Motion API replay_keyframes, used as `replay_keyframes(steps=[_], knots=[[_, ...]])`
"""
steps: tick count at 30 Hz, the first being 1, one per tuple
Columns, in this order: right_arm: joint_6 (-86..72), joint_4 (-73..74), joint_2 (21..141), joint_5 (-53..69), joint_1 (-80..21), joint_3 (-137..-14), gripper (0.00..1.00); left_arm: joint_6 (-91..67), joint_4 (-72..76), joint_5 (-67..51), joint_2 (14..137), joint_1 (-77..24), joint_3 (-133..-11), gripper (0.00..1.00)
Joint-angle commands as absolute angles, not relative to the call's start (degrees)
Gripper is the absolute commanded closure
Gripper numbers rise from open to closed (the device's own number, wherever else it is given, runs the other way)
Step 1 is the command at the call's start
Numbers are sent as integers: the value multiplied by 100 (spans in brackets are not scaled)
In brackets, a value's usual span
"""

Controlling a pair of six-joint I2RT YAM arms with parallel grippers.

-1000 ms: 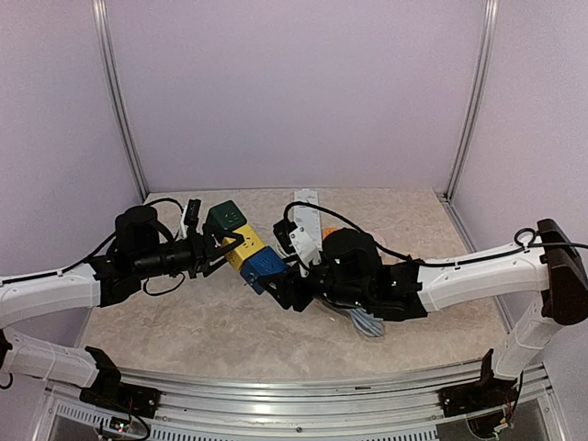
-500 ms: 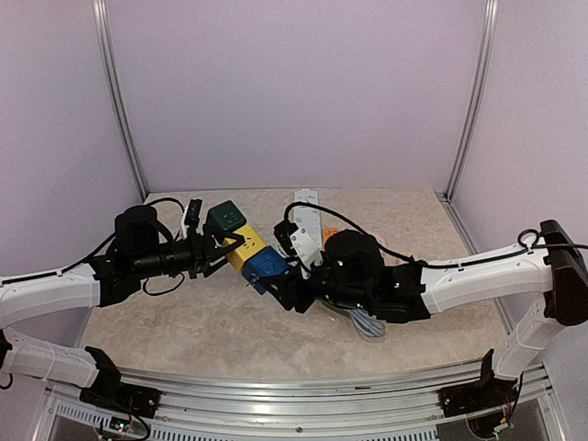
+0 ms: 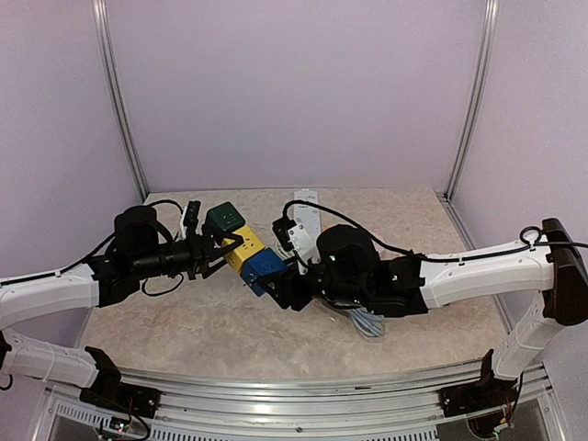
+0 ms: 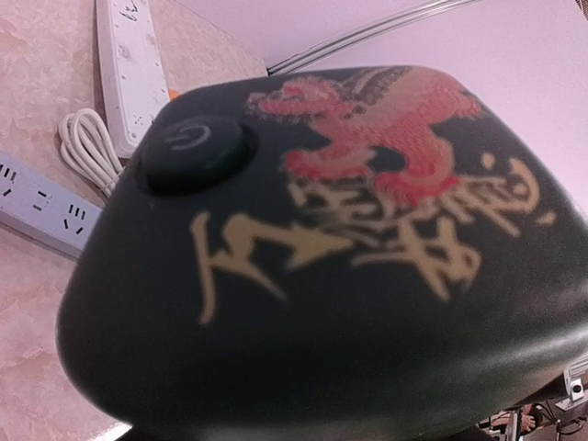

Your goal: Pull the plug off the socket

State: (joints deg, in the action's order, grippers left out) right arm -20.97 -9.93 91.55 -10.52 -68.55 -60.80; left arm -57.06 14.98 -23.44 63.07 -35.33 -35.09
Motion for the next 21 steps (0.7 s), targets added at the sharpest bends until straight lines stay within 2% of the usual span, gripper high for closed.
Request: replay_keyframes(steps=[1,21], knots=[[-2738,-496,9037,-1517,-6553,-6120,100,-5241,1362,-1449,6114,-3190,-3524,65],[-857,-1498,8509,-27,-6927,-5426,100,-5239,1310,-1573,6152,-3068,-3560,65]])
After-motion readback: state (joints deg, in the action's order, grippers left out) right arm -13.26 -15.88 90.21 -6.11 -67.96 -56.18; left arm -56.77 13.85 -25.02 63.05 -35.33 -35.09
